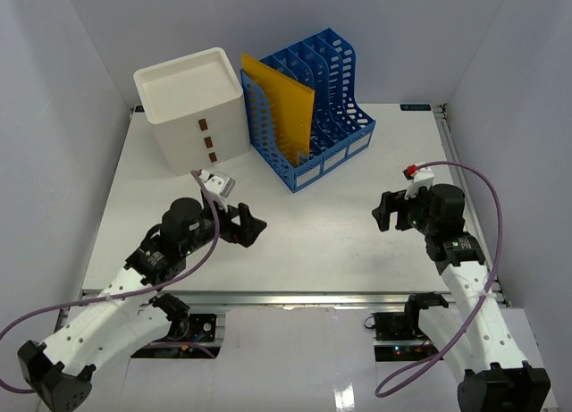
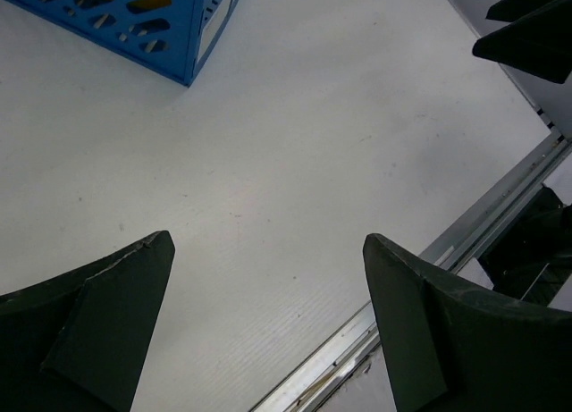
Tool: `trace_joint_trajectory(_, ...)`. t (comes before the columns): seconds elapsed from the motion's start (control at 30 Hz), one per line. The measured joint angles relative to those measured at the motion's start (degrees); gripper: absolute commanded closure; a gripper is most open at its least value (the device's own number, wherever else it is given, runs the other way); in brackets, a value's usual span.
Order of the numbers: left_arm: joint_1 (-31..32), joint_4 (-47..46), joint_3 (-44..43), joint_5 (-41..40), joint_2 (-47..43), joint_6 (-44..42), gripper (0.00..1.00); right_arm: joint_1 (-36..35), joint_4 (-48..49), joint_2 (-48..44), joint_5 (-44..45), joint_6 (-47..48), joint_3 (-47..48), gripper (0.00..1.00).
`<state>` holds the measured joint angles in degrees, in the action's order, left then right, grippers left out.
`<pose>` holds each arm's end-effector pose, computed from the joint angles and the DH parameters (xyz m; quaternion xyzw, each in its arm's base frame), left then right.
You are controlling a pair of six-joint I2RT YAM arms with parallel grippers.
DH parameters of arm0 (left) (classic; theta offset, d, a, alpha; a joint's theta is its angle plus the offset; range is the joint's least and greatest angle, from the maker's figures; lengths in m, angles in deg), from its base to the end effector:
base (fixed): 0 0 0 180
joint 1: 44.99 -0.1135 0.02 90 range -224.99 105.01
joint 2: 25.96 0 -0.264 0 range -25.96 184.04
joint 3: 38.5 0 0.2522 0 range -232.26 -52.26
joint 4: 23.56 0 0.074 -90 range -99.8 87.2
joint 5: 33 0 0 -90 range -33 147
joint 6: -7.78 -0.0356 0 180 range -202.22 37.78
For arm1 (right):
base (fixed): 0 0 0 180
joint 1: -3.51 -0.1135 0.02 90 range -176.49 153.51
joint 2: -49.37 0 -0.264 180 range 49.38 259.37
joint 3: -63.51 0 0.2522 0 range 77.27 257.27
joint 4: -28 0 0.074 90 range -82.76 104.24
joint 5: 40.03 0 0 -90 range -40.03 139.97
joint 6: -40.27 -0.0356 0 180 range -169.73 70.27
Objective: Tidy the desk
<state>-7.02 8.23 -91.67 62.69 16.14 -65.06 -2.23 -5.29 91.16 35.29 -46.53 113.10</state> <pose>0.1350 -0.1098 0.3002 0.1762 0.8031 -0.2989 0.4844 0.1692 0.0261 0.2770 -0.1333 0.8309 0.1197 0.5268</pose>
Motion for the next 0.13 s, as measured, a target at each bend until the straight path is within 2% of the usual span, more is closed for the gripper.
trace_joint_trajectory(0.13, -0.04, 0.02, 2.38, 1.09, -6.19, 0.52, 0.02, 0.06, 0.09, -0.65, 1.43, -0.48, -0.47, 0.1)
